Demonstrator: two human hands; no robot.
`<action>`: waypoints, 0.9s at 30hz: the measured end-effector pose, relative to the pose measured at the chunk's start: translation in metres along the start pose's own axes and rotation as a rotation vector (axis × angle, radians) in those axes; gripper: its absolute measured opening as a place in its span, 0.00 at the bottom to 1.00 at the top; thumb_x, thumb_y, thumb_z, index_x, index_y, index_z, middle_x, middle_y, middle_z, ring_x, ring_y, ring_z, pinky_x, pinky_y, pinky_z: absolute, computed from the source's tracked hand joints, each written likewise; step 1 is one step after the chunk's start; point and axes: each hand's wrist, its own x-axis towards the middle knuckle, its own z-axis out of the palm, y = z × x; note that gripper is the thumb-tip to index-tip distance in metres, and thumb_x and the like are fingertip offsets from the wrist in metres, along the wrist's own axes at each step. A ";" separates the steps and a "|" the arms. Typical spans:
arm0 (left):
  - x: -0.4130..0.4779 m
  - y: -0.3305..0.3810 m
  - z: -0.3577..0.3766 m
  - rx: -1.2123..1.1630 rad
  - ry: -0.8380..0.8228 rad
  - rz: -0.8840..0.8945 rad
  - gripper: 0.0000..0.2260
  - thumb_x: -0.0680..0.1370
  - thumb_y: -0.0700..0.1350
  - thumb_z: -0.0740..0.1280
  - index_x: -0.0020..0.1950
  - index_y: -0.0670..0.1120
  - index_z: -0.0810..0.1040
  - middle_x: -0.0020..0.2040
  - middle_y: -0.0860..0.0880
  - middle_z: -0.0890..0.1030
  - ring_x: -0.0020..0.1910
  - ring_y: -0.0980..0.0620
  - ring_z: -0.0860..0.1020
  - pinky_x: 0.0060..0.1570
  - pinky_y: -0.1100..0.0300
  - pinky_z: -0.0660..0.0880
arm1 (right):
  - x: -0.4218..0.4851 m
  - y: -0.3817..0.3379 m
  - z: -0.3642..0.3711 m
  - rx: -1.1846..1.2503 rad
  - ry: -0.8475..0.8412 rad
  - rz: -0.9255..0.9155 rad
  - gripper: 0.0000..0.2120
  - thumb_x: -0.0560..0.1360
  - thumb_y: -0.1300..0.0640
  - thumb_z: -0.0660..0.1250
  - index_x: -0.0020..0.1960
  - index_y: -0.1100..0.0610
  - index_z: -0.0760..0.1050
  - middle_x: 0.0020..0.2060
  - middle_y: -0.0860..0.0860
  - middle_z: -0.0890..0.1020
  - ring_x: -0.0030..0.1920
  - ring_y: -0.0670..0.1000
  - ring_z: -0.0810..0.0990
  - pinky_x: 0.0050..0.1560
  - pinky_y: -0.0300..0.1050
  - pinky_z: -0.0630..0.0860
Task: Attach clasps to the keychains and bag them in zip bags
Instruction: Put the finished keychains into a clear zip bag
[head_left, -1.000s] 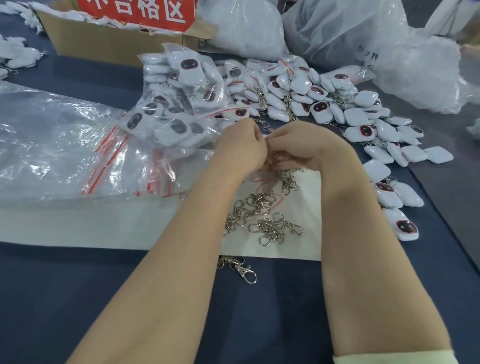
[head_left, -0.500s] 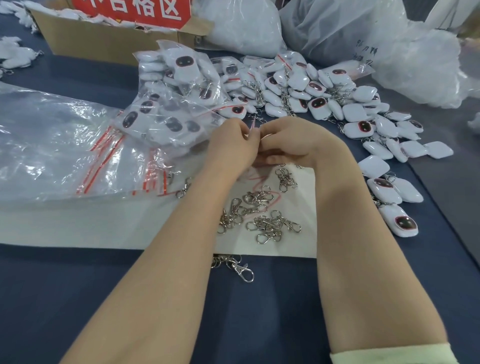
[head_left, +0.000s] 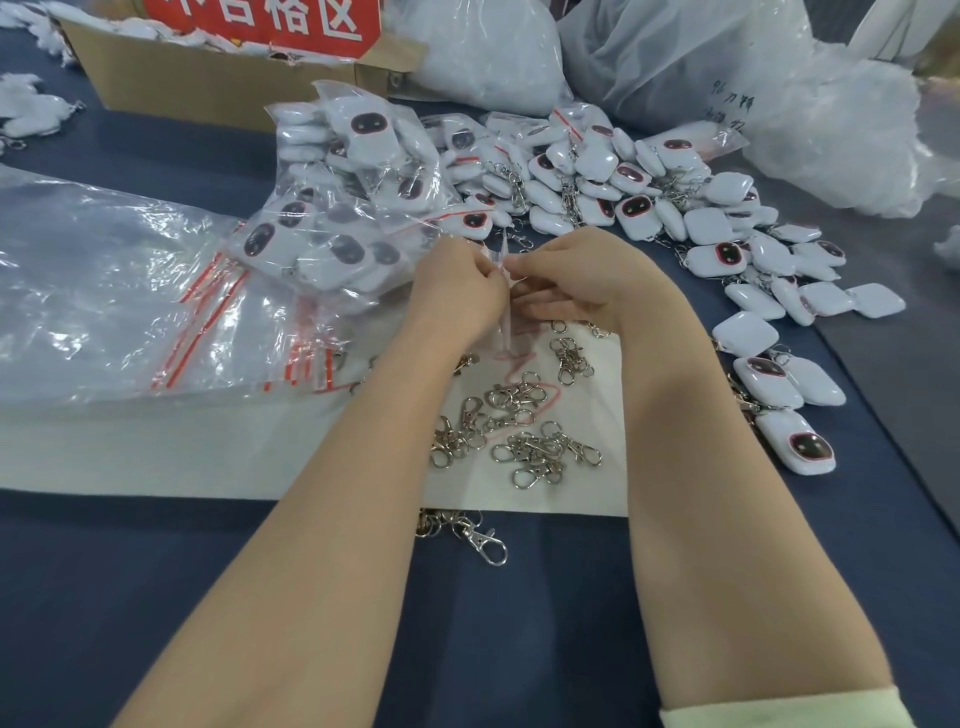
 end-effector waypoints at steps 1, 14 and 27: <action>0.000 0.001 0.000 0.010 -0.011 0.001 0.11 0.77 0.38 0.61 0.45 0.39 0.84 0.39 0.42 0.81 0.36 0.50 0.72 0.24 0.70 0.64 | 0.000 0.000 0.000 0.000 0.007 -0.004 0.11 0.75 0.59 0.71 0.52 0.65 0.78 0.39 0.56 0.83 0.36 0.49 0.83 0.38 0.37 0.82; 0.001 0.001 0.003 -0.149 0.043 -0.026 0.13 0.76 0.40 0.65 0.32 0.50 0.74 0.34 0.52 0.77 0.40 0.52 0.76 0.43 0.60 0.74 | -0.005 -0.003 0.005 0.150 0.021 -0.074 0.04 0.78 0.66 0.65 0.46 0.67 0.76 0.30 0.55 0.77 0.20 0.43 0.75 0.28 0.34 0.76; -0.002 0.000 0.003 0.096 0.055 0.030 0.09 0.75 0.46 0.66 0.37 0.51 0.68 0.36 0.54 0.73 0.38 0.50 0.73 0.37 0.60 0.66 | 0.001 -0.002 0.008 0.022 0.038 -0.107 0.07 0.76 0.68 0.67 0.39 0.64 0.76 0.23 0.52 0.78 0.22 0.44 0.77 0.27 0.35 0.77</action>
